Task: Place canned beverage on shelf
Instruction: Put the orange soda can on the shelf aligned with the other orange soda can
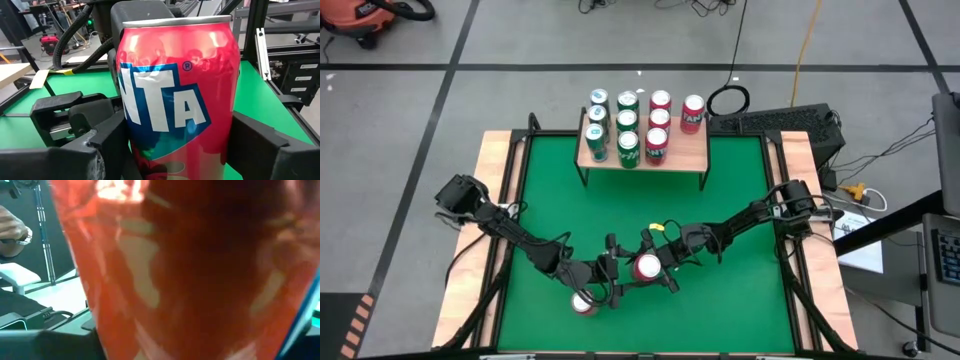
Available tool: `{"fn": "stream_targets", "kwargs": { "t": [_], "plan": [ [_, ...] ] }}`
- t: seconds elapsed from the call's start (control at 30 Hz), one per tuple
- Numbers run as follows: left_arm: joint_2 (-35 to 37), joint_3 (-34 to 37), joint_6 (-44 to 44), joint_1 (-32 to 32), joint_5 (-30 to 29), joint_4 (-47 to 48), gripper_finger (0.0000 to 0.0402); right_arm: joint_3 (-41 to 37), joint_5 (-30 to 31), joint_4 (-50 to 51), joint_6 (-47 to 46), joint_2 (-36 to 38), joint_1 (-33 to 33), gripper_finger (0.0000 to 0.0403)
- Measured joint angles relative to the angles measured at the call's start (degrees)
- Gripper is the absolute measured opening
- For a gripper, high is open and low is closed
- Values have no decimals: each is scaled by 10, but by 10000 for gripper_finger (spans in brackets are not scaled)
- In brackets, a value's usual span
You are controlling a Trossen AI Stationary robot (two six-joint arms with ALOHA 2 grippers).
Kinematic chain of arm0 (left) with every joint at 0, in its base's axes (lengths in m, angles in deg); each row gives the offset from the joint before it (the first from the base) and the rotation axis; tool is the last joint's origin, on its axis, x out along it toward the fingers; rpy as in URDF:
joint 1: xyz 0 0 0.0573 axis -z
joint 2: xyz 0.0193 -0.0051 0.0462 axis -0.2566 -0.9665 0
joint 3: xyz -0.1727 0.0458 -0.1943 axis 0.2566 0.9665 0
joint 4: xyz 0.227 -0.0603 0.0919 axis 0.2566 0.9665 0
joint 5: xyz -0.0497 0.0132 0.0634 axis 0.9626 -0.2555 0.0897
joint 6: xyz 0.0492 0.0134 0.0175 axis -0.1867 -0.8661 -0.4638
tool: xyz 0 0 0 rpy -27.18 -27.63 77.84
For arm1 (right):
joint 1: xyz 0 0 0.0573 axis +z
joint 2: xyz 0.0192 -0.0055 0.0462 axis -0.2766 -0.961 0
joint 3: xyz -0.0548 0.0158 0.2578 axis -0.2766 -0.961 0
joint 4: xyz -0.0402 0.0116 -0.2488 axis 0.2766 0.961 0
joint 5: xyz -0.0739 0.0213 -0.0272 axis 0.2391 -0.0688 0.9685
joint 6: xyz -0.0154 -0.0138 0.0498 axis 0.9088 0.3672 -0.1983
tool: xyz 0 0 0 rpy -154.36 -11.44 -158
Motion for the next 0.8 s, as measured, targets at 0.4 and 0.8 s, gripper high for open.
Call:
{"fn": "stream_targets", "kwargs": {
  "t": [0.4,0.8],
  "plan": [
    [0,1,-3,0,-19,9,275,0,45,36,-61,5,0,329],
    [3,1,-27,6,-63,9,274,2,156,227,-63,91,14,379]
  ]
}}
